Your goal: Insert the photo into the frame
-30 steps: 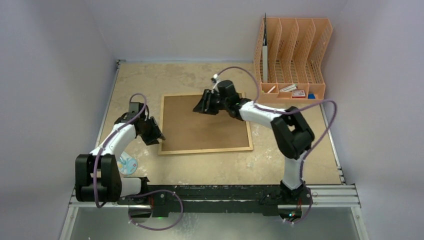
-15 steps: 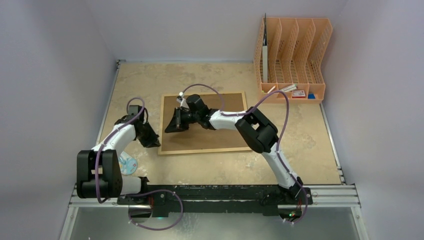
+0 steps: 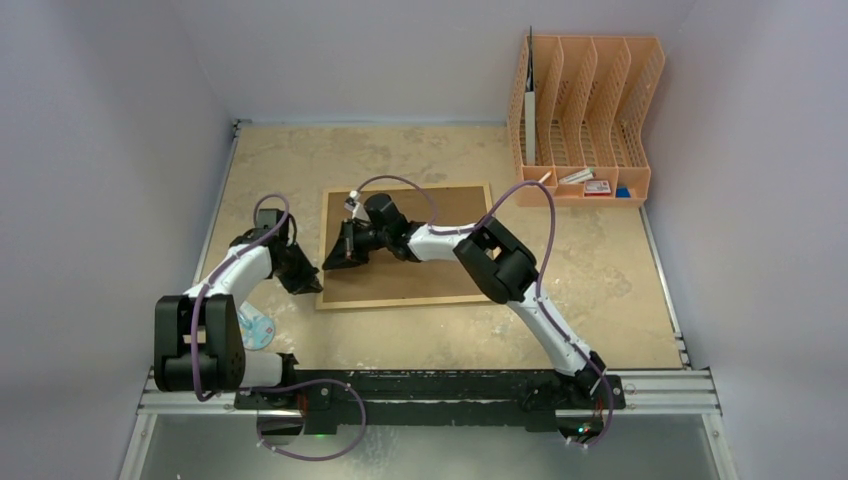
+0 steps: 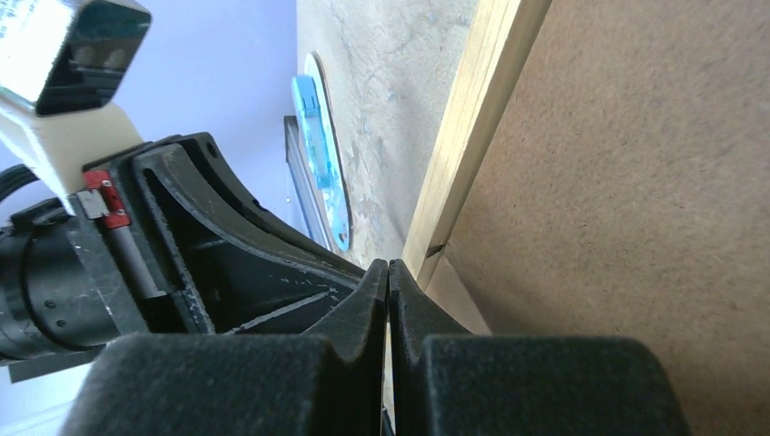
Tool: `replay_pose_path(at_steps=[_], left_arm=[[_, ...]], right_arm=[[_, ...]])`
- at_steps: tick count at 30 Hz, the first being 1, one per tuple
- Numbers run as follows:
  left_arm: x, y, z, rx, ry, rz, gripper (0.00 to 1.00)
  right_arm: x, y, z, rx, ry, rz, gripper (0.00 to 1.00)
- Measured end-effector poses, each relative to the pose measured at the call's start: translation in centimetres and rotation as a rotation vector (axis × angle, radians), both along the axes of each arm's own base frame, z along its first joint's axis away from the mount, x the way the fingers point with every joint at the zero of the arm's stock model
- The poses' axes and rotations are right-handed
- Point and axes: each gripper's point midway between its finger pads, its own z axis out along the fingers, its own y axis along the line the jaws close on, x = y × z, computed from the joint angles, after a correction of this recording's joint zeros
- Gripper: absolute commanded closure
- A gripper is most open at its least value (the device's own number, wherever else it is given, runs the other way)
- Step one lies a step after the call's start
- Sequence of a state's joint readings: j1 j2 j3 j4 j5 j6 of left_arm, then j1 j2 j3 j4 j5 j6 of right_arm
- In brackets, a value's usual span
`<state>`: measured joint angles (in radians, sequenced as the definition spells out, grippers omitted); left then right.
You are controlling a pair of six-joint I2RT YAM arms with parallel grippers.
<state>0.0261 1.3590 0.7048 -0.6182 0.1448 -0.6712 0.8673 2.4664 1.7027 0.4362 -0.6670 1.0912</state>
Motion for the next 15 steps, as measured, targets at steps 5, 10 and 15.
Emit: replay_pose_path(at_steps=[5, 10, 15], left_arm=[[0.0, 0.0, 0.0, 0.000, 0.003, 0.000, 1.00], [0.0, 0.0, 0.0, 0.000, 0.005, 0.000, 1.00], [0.0, 0.0, 0.0, 0.000, 0.005, 0.000, 1.00]], right_arm=[[-0.7, 0.3, -0.8, -0.010, 0.020, 0.013, 0.97], [-0.6, 0.6, -1.0, -0.018, 0.020, 0.014, 0.97], [0.0, 0.8, -1.2, -0.041, 0.007, -0.001, 0.99]])
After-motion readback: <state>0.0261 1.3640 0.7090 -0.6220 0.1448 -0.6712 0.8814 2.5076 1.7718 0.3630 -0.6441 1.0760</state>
